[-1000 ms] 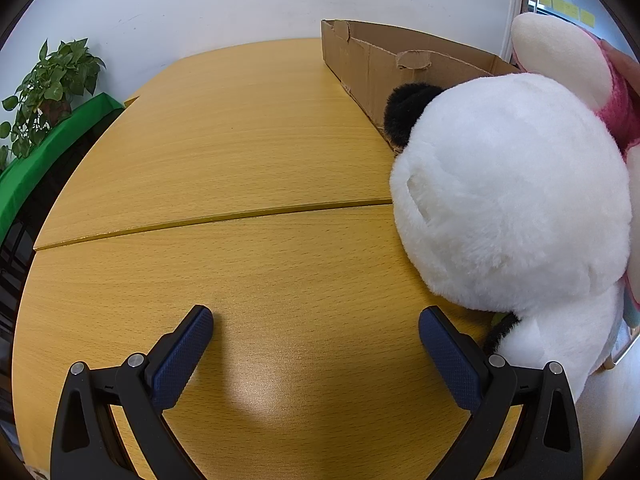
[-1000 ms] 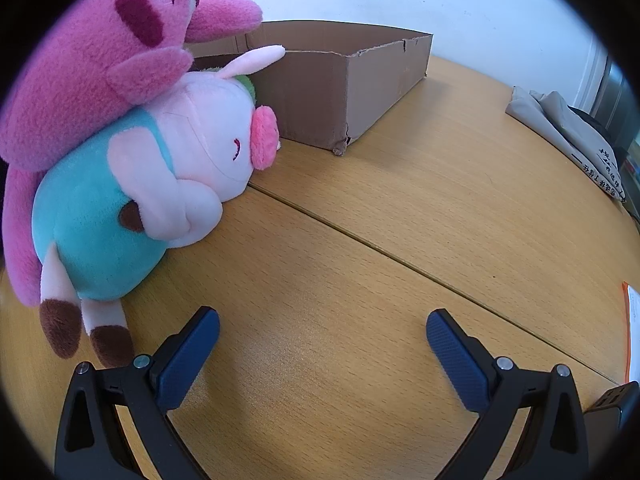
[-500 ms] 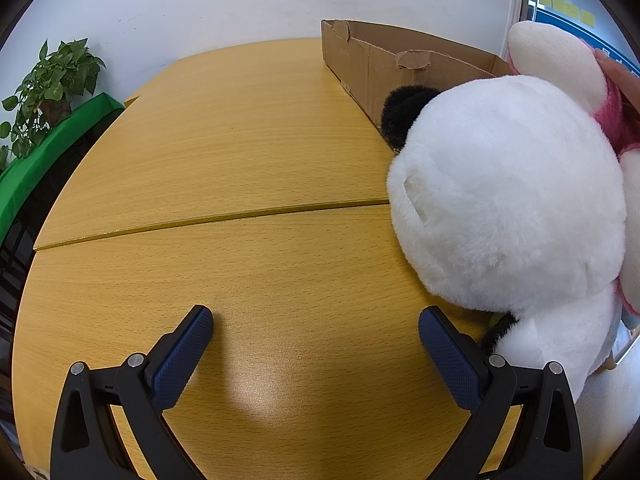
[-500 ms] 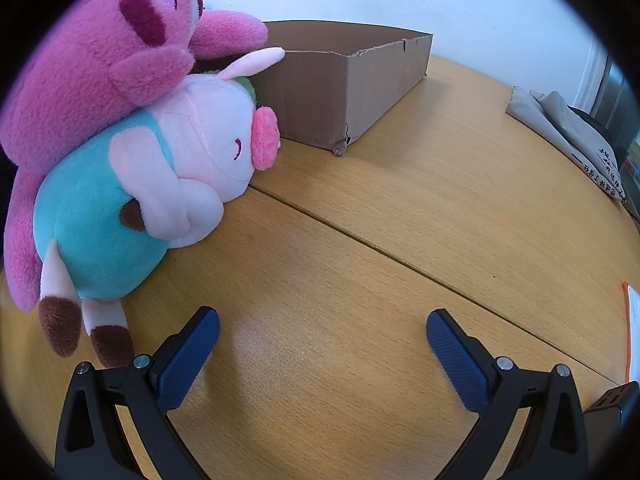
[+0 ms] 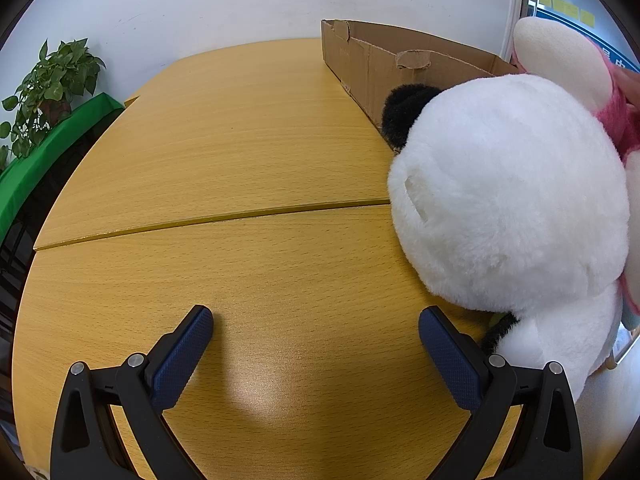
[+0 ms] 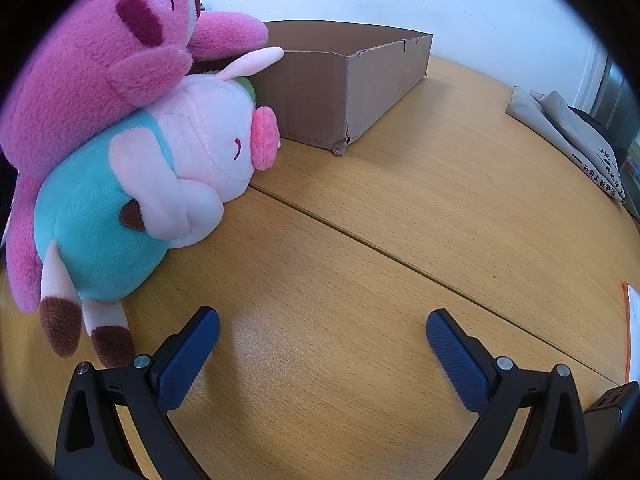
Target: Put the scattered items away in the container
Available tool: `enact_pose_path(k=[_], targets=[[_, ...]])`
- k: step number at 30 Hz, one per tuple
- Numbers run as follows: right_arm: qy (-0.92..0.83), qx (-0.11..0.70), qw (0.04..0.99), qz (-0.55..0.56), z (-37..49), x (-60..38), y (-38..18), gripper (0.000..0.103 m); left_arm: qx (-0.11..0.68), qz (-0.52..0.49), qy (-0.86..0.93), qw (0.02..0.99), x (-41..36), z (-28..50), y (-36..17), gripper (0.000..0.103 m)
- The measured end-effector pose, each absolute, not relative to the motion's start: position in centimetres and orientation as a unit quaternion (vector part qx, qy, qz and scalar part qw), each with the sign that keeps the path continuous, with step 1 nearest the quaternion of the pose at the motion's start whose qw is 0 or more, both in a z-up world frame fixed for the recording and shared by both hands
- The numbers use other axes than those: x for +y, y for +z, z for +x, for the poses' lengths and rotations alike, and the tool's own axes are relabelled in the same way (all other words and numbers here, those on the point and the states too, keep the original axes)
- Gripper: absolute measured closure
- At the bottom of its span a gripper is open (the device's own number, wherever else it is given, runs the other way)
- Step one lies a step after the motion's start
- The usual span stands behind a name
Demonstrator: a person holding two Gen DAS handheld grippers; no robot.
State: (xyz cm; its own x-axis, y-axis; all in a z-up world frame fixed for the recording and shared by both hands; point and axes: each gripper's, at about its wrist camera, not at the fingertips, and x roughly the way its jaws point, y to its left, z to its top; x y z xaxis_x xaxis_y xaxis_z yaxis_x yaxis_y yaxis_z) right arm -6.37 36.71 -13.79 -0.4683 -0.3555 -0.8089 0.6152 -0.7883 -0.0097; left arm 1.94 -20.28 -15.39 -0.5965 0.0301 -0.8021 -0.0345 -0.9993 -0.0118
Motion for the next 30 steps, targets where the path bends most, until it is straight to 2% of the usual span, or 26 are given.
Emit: enact_pose_path(k=[30], targets=[[-0.843, 0.152, 0.288, 0.428, -6.48, 36.69, -13.82, 0.000, 0.014, -0.449, 0.893, 0.039, -20.06, 2.40, -15.42, 0.000]])
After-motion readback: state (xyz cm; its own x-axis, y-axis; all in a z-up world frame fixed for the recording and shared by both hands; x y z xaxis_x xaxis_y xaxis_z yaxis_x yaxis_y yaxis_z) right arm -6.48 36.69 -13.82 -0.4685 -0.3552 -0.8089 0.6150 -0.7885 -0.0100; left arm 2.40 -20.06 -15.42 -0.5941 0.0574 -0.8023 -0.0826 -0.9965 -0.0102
